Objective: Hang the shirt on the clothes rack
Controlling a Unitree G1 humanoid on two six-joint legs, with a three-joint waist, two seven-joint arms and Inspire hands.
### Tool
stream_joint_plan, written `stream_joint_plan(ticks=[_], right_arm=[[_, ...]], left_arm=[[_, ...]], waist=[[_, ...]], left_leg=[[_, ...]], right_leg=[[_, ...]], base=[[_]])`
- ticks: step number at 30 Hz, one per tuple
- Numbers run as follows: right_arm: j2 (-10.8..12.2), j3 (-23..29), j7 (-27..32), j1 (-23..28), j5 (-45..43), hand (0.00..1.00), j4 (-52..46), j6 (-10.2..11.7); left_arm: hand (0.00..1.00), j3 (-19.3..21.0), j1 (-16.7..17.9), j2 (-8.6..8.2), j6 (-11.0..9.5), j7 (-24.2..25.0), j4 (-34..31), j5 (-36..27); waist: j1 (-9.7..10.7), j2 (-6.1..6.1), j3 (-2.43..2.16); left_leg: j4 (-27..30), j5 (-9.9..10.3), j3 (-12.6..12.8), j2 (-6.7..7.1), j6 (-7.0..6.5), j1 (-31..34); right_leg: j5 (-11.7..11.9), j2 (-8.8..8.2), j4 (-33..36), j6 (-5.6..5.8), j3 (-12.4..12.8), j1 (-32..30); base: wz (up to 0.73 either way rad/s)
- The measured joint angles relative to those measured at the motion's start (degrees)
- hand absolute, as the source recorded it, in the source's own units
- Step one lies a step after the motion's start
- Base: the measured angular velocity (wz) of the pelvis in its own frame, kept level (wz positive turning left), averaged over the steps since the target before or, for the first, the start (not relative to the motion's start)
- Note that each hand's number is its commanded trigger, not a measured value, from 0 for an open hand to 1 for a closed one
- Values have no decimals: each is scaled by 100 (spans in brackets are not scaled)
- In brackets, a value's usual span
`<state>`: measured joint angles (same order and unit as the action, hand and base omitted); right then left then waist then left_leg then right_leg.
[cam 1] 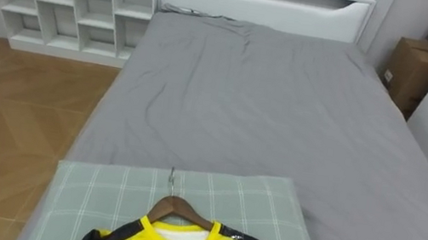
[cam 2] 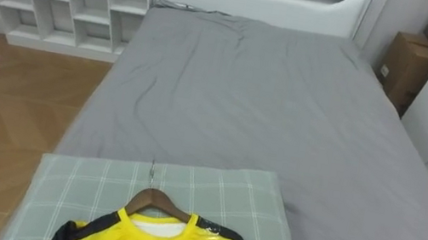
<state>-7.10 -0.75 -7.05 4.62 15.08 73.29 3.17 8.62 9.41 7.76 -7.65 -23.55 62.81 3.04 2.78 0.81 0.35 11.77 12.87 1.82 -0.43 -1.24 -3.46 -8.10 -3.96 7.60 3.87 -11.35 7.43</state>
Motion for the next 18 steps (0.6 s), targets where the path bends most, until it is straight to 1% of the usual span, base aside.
stream_joint_plan(ticks=[1, 3, 5, 8, 9, 11, 13, 14, 16, 18], right_arm=[[0, 3, 25, 3, 0, 0, 0, -1], [-4, 36, 91, -5, -26, 0, -1, 1], [-7, 33, 122, 9, -28, 0, -18, 3], [-7, 33, 170, 73, -28, 0, -85, 16], [-7, 32, 213, 118, -28, 0, -151, 52], [-8, 31, 264, 144, -28, 0, -222, 64], [-7, 28, 273, 140, -31, 0, -215, 79], [-4, 29, 291, 125, -41, 0, -212, 80], [-2, 29, 348, 117, -71, 0, -211, 82], [-2, 4, 434, 124, -90, 0, -212, 81]], left_arm=[[0, 9, 0, 1, -12, -88, -53, 0], [0, 10, 3, 13, -165, -475, -224, 27], [0, -24, 16, 27, -233, -756, -342, 124], [0, -183, 44, 61, -253, -1178, -615, 321], [0, -233, 34, 68, -279, -1315, -671, 430], [0, -316, 2, 71, -289, -1491, -742, 513], [0, -333, -39, 71, -345, -1597, -772, 645], [0, -329, -50, 72, -358, -1694, -794, 713], [0, -320, -64, 70, -358, -1894, -854, 1002], [0, -325, -109, 71, -364, -2196, -938, 1419]], waist=[[1, 1, 1], [0, 8, 4], [5, 3, 4], [20, -7, 3], [25, -19, -1], [42, -39, -5], [99, -44, -9], [163, -43, -12], [184, -34, -17], [182, -24, -20]], left_leg=[[0, 0, -18, 4, 0, -9], [0, 0, -55, 9, 0, -36], [1, 0, -57, 10, 0, -36], [-2, 2, -66, 11, 2, -18], [-2, 3, -66, 11, 3, -17], [-2, 2, -73, 13, 2, -14], [-2, 0, -111, 19, 3, -13], [0, -1, -138, 24, 3, -13], [2, -1, -133, 23, 3, -13], [2, -1, -131, 23, 3, -15]], right_leg=[[0, 0, 0, 0, -6, 17], [0, 0, 0, 0, -9, 52], [0, 0, 0, 0, -22, 54], [-1, 0, -12, 1, -29, 45], [-2, 0, -16, 1, -30, 46], [-1, 0, -16, 1, -36, 46], [-2, 0, -17, 1, -45, 60], [-2, 0, -18, 1, -55, 71], [-2, 0, -18, 1, -55, 72], [-1, -1, -18, 1, -65, 71]], base=[[11], [7], [0], [0], [0], [2], [8], [8], [2], [0]])
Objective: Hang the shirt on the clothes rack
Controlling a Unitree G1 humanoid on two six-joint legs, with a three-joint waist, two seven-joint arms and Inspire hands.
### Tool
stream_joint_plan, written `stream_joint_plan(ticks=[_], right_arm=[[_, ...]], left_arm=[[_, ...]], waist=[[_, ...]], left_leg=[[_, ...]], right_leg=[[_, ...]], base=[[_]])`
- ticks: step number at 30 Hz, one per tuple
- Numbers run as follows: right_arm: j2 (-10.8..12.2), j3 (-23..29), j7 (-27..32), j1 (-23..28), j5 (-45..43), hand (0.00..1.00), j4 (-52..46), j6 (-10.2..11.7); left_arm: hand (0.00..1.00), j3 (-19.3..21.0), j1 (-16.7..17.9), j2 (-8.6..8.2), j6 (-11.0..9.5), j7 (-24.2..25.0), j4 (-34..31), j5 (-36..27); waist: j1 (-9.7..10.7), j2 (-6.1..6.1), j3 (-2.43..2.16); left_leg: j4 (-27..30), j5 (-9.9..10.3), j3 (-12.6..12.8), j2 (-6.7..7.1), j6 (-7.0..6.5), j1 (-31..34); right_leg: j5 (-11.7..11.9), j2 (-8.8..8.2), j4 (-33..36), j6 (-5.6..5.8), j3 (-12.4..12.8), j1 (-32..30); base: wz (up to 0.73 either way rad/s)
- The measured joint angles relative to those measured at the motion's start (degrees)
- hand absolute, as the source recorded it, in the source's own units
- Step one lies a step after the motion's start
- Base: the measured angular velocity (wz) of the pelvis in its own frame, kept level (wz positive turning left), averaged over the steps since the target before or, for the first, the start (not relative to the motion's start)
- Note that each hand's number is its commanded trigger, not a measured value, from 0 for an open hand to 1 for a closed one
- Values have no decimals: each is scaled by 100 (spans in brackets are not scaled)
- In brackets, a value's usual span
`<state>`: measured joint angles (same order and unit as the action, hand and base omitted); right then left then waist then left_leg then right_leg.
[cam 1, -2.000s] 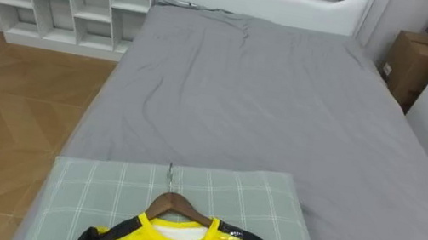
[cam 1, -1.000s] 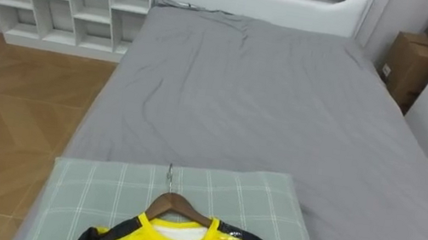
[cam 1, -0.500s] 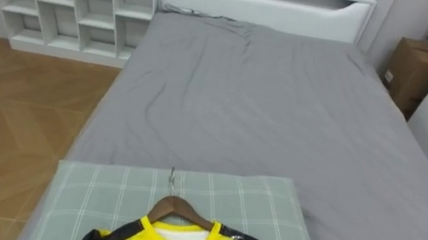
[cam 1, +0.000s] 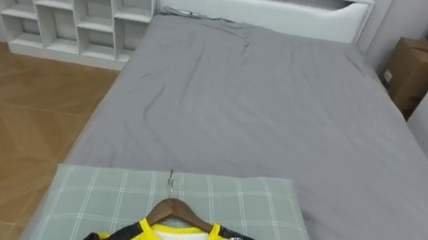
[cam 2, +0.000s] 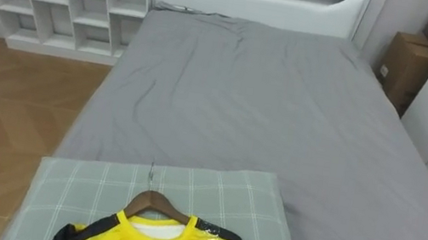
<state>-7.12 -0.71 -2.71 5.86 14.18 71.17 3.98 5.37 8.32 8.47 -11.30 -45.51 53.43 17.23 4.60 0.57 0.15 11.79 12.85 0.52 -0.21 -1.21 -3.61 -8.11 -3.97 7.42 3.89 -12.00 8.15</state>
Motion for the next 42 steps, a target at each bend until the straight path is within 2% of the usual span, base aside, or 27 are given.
stream_joint_plan(ticks=[6, 10, 14, 17, 21, 26, 30, 35, 42], right_arm=[[0, -40, 79, -6, 106, 0, 15, -11], [-1, -40, 125, 6, 105, 0, 8, -16], [-10, -26, 128, 4, 81, 0, -1, -29], [-28, -25, 125, -11, 60, 0, -17, -29], [-39, -29, 91, -25, 108, 0, -15, -26], [-41, -34, 59, -22, 108, 0, -11, -22], [-42, -40, 59, -20, 106, 0, -10, -12], [-42, -38, 62, -9, 93, 0, -18, 18], [-42, -19, 27, 4, 97, 0, -70, 22]], left_arm=[[0, -183, -22, 5, 1, -522, -267, 976], [0, -252, -18, 3, 20, -639, -500, 1229], [0, -255, -18, 3, 102, -788, -1087, 1482], [0, -266, -36, 8, 105, -818, -1309, 1815], [0, -427, -60, 15, 128, -832, -1389, 2148], [0, -504, -200, 14, 164, -830, -1390, 2666], [0, -609, -312, 16, 260, -803, -1392, 3132], [0, -697, -451, 15, 363, -790, -1394, 3431], [0, -842, -452, 15, 511, -708, -1395, 3754]], waist=[[21, -1, -8], [44, -12, -15], [104, -39, -25], [168, -84, -53], [287, -95, -59], [309, -29, -28], [315, -11, -28], [359, -11, -28], [475, -2, -32]], left_leg=[[5, 1, -2, -5, 0, 2], [6, -2, 11, -4, 4, 2], [8, -2, 13, -1, 4, 11], [4, -2, 23, -1, 4, 11], [-1, -2, 12, -1, 4, 15], [-3, -3, 12, 3, 6, 25], [-8, -2, 12, 3, 6, 33], [-2, -3, 8, 2, 6, 55], [4, -2, 62, -6, 6, 56]], right_leg=[[0, -1, -5, 0, -45, -2], [0, 0, -41, 0, -33, 8], [0, 0, -57, 0, -28, 9], [0, 0, -58, 0, -31, 7], [-7, 0, -67, -12, -72, 6], [-18, 0, -80, -28, -64, 2], [-17, 0, -79, -28, -57, -10], [-17, 0, -80, -28, -72, -19], [-17, -5, -79, -28, -31, -36]], base=[[0], [0], [0], [0], [0], [0], [0], [0], [-3]])
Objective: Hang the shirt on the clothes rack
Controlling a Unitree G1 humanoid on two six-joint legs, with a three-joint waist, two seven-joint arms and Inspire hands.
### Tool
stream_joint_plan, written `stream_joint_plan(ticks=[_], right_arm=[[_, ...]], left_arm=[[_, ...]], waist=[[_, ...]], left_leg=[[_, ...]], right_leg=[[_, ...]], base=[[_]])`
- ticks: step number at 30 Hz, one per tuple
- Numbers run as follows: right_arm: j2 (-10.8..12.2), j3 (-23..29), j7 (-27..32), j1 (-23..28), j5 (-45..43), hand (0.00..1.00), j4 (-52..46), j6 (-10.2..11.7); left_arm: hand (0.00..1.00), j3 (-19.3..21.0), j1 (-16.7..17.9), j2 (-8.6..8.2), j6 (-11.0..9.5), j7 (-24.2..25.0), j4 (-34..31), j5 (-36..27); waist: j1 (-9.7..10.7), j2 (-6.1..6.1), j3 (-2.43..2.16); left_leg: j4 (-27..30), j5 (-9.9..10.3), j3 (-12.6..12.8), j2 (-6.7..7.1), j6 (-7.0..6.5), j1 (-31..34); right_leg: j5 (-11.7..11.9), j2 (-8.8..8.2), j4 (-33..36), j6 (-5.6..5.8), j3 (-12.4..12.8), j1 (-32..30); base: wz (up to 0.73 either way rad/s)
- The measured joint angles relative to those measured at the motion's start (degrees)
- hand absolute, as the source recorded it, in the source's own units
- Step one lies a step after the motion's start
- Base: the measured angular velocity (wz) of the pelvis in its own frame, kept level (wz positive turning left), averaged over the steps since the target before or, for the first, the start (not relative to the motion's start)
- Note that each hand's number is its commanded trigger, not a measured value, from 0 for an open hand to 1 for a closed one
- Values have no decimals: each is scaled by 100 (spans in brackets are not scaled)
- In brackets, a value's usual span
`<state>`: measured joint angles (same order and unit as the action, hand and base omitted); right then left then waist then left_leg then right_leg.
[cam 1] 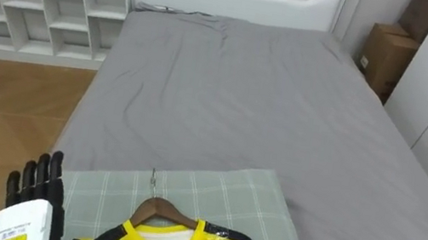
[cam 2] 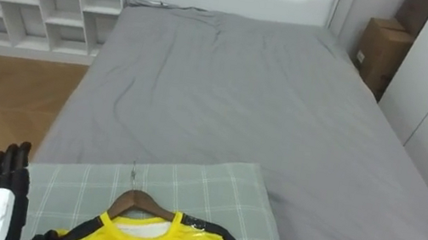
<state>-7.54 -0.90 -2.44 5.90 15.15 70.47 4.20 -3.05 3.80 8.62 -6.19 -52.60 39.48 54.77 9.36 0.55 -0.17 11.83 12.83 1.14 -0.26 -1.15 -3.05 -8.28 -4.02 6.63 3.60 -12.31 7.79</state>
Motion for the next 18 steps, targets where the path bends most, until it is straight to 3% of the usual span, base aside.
stream_joint_plan(ticks=[13, 18], right_arm=[[-25, 20, -17, -1, -2, 0, 6, -10], [-55, 49, -18, -13, -2, 0, 14, -9]], left_arm=[[0, -169, -2, 39, 311, 521, 38, 3], [0, -222, -23, 39, 380, 863, 366, 9]], waist=[[160, -26, -2], [173, -78, 19]], left_leg=[[-5, 0, 59, 0, 0, -24], [-15, 0, 63, -2, 0, -50]], right_leg=[[5, -1, 5, -8, 63, -3], [5, 0, 3, -8, 69, 18]], base=[[-2], [0]])
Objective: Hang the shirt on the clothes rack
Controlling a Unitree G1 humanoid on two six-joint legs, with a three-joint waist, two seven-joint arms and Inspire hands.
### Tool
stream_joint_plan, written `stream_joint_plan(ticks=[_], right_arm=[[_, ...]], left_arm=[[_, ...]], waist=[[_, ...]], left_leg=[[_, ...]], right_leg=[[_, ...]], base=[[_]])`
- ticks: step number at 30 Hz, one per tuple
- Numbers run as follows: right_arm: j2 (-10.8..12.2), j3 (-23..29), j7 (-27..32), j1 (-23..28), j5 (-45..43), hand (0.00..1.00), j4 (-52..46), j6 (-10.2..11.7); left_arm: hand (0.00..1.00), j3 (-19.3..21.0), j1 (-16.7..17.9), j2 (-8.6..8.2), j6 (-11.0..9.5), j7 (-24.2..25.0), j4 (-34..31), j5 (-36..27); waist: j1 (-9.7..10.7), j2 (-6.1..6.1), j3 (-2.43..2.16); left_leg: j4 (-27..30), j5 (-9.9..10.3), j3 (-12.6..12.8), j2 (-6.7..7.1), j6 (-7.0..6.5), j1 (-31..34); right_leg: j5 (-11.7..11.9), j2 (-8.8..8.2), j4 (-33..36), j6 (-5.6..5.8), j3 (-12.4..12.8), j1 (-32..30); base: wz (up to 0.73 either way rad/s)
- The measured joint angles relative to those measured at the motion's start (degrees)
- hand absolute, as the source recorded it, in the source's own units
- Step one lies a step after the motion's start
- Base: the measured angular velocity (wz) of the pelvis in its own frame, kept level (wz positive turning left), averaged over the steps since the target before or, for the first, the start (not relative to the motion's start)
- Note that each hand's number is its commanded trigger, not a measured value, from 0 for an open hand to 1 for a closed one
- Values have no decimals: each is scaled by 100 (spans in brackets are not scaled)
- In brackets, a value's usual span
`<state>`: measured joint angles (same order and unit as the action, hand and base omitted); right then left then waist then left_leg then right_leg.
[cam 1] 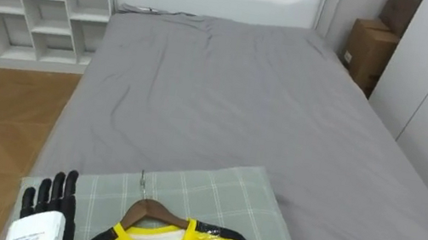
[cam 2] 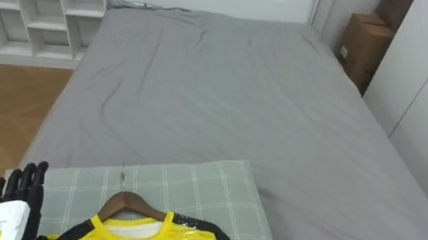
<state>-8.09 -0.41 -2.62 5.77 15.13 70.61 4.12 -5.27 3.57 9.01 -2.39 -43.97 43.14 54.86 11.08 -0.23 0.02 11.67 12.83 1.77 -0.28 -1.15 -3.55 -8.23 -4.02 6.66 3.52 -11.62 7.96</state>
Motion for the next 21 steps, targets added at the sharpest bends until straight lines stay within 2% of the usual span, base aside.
stream_joint_plan(ticks=[5, 9, 12, 21], right_arm=[[-61, 0, -4, -26, 1, 0, 45, 5], [-92, 9, 0, -13, 1, 0, 57, 2], [-93, 13, 3, -12, 1, 0, 47, -2], [-89, 182, 133, 106, -10, 0, 50, -25]], left_arm=[[0, -19, -156, 0, 2, 220, 299, -3], [0, -29, -217, 0, 25, 335, 301, -3], [0, -36, -281, 0, 94, 420, 302, -2], [0, -45, -317, 0, 111, 592, 303, -17]], waist=[[-1, -81, 30], [41, -130, 32], [98, -128, 29], [140, -112, 16]], left_leg=[[-2, 0, 13, 0, 0, -1], [-10, 0, 32, -1, 0, 0], [-12, 0, 38, -1, 0, 33], [-61, 0, 196, -13, -1, 27]], right_leg=[[0, 0, 0, 0, 27, -4], [0, 0, 1, 0, 30, -17], [0, 0, 5, 0, 33, -65], [0, 0, 13, 0, 171, -142]], base=[[0], [0], [0], [-8]])
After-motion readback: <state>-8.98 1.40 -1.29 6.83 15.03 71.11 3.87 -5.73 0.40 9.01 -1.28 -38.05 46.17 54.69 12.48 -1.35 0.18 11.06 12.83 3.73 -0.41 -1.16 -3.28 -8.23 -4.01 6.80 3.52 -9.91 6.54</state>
